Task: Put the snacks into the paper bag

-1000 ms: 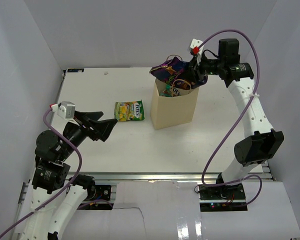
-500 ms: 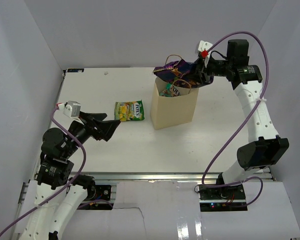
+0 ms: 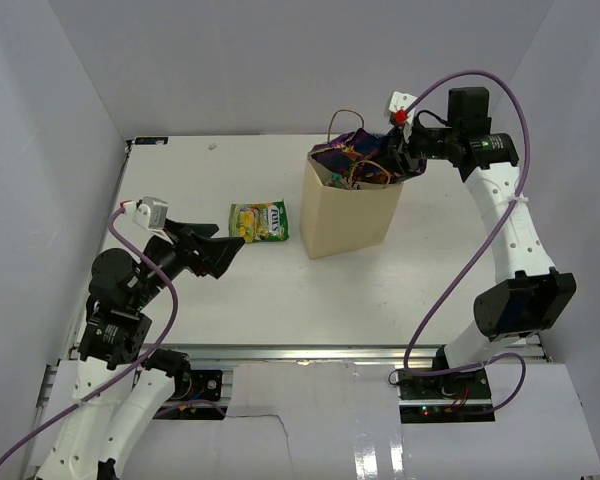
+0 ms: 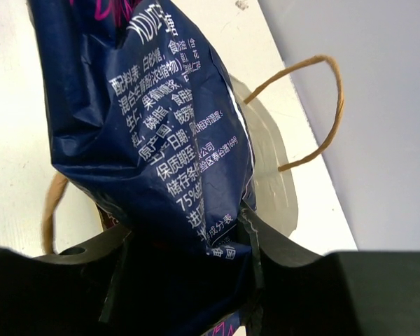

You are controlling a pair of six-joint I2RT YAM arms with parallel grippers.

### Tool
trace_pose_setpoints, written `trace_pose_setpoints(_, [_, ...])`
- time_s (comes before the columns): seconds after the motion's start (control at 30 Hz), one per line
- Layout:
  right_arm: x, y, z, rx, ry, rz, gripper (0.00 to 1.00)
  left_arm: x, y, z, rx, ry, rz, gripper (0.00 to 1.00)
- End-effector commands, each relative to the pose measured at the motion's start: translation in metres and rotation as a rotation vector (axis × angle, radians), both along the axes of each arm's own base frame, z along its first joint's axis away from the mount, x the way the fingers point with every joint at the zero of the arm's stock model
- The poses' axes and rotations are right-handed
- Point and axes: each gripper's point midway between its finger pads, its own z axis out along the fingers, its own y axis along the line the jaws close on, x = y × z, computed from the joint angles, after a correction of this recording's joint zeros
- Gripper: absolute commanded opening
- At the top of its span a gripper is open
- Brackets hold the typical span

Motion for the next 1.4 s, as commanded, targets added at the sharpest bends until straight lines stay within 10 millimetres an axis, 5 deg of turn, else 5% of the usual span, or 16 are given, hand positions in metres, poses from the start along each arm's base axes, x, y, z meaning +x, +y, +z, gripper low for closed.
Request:
trace_pose_setpoints(0.0, [0.002, 0.001, 0.023, 0.021, -0.103, 0.015, 0.08, 0.001, -0.004, 0.001, 0.000, -0.009, -0.023, 0.98])
trace_pose_setpoints(0.37, [0.018, 0.003, 0.001, 0.029, 0.006, -0.045, 0.08, 0.006, -0.006, -0.006, -0.004, 0.011, -0.027, 0.98])
trace_pose_setpoints(0.77, [0.020, 0.038, -0.012, 0.026, 0.098, -0.101, 0.08, 0.027, -0.013, -0.025, -0.022, 0.088, -0.024, 0.98])
trace_pose_setpoints(0.87, [0.017, 0.049, -0.014, 0.021, 0.129, -0.089, 0.29, 0.042, -0.014, -0.044, -0.016, 0.159, 0.007, 0.98])
trace_pose_setpoints(0.9, [0.018, 0.050, -0.005, 0.037, 0.124, -0.090, 0.44, 0.053, -0.014, -0.058, -0.009, 0.215, 0.025, 0.98])
trace_pose_setpoints(0.97, [0.020, 0.051, 0.004, 0.063, 0.144, -0.107, 0.53, 0.067, -0.010, -0.069, -0.016, 0.271, 0.086, 0.98])
trace_pose_setpoints(1.1, [0.026, 0.042, 0.051, 0.133, 0.092, -0.154, 0.74, 0.099, -0.012, -0.097, -0.071, 0.451, 0.173, 0.98])
trace_pose_setpoints(1.23, [0.030, 0.025, 0.069, 0.165, 0.074, -0.199, 0.81, 0.121, -0.013, -0.111, -0.122, 0.556, 0.238, 0.98])
trace_pose_setpoints(1.37, [0.028, 0.005, 0.066, 0.181, 0.082, -0.221, 0.80, 0.141, -0.010, -0.124, -0.177, 0.629, 0.325, 0.98])
